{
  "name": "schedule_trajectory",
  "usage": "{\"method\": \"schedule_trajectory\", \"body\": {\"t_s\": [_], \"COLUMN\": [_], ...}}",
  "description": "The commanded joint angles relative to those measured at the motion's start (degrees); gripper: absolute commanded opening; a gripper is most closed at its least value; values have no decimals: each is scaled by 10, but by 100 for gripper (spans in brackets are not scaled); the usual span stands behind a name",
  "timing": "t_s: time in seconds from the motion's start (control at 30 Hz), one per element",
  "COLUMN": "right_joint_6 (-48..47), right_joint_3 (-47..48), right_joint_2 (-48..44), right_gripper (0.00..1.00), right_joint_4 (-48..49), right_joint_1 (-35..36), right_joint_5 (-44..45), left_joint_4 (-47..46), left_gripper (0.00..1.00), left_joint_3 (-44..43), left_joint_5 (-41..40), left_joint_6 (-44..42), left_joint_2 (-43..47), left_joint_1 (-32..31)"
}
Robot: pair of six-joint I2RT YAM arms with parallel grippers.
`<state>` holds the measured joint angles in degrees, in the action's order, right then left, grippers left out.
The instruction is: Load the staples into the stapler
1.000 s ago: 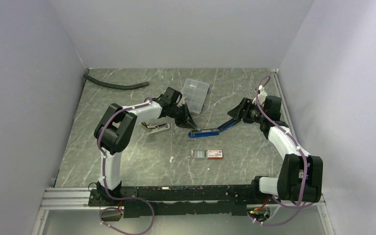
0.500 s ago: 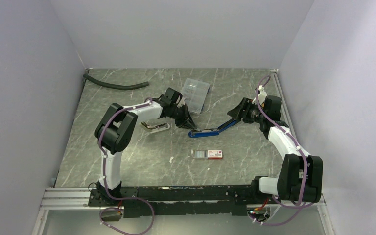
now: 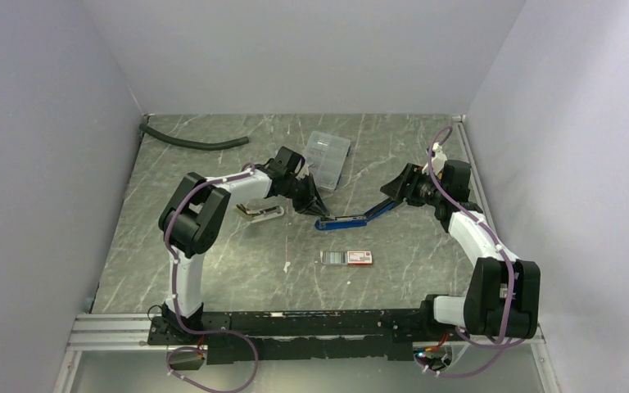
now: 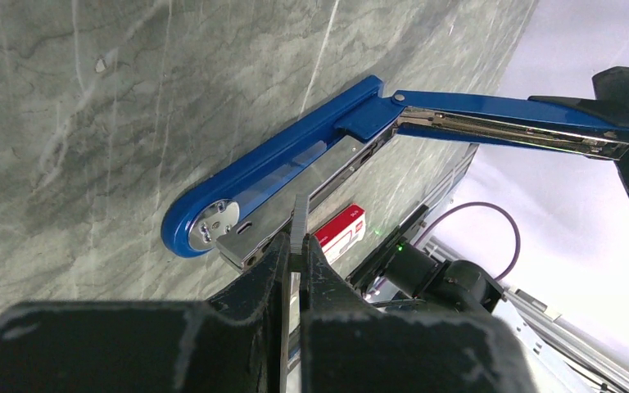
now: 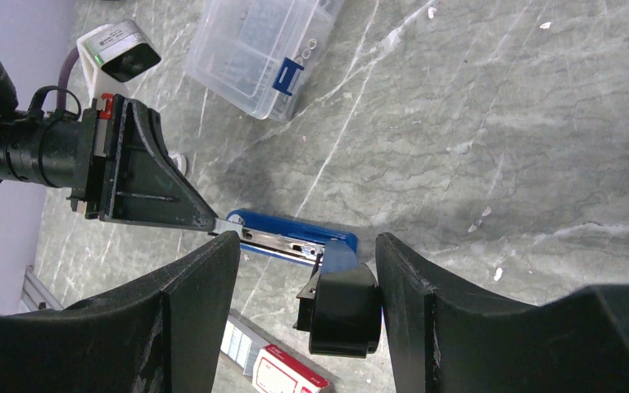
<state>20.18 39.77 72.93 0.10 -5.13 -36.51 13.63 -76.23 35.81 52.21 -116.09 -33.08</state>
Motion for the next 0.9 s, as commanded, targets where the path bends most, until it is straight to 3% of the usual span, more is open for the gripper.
{"method": "schedule_trajectory", "body": {"t_s": [0.0, 0.57, 0.87], "right_joint_6": [3, 2, 0], "right_joint_3": [-1, -5, -6], "right_joint_2": [-11, -12, -13], "right_gripper": [66, 66, 66], "right_joint_4": [26, 32, 31], "right_joint_1": [-2, -2, -2], "right_joint_5": [-12, -12, -11], "left_joint_4": [2, -2, -21], "left_gripper": [8, 8, 8], "left_joint_3": [-11, -43, -8], "left_joint_5": [-10, 10, 8], "left_joint_6": [-5, -17, -6], "left_joint_2": [-4, 18, 25], "left_joint_1": [-4, -3, -5]}}
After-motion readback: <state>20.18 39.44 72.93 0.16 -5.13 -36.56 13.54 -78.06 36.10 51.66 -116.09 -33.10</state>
